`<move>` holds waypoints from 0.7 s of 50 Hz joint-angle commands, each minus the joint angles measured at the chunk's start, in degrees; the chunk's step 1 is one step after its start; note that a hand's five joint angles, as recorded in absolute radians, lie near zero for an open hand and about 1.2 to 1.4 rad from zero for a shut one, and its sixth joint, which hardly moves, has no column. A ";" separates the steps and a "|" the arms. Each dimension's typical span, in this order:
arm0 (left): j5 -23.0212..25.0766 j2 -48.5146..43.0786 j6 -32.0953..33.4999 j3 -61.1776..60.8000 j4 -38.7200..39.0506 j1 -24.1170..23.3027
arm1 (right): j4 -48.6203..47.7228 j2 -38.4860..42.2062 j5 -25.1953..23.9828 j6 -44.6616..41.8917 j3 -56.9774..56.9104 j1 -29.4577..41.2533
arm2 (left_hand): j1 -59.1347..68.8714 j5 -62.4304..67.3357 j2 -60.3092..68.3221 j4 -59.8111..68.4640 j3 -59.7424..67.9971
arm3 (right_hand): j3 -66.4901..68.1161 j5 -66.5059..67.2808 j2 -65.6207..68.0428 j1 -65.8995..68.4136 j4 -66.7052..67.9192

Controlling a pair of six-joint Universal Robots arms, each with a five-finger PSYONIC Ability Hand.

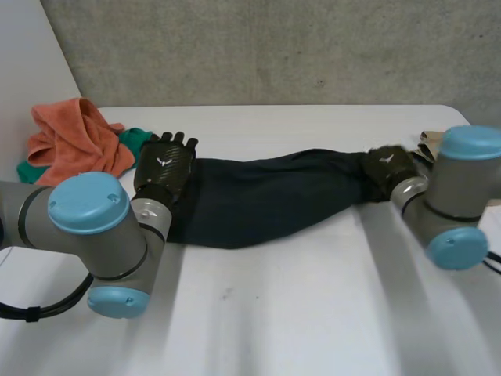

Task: Fold the laundry.

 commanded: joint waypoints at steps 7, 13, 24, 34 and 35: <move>0.11 4.62 -0.40 -4.03 -0.07 0.11 | 2.20 -13.49 -0.32 -14.85 10.54 -12.93 | -0.93 -2.53 -1.50 -1.61 -1.98 | 13.14 15.81 14.35 35.78 11.94; 0.11 5.32 -0.40 -4.65 0.02 0.11 | 0.01 -14.02 -3.91 -26.99 8.87 -11.98 | -0.93 -2.53 -1.50 -1.61 -1.98 | 13.14 15.81 14.35 35.78 11.94; -0.24 7.17 -0.49 -4.74 0.02 0.11 | -11.06 -10.96 -26.38 -28.84 7.37 5.40 | -0.93 -2.53 -1.50 -1.61 -1.98 | 13.14 15.81 14.35 35.78 11.94; -0.24 7.35 -0.40 -3.77 0.10 0.02 | -12.13 -2.59 -32.84 -32.89 8.07 16.50 | -0.93 -2.53 -1.50 -1.61 -1.98 | 13.03 15.71 14.24 35.67 11.83; -0.24 7.35 -0.40 -3.51 0.10 0.02 | -11.61 -3.12 -32.49 -32.10 8.34 16.59 | -0.93 -2.53 -1.50 -1.61 -1.98 | -1.95 0.72 -0.75 20.68 -3.15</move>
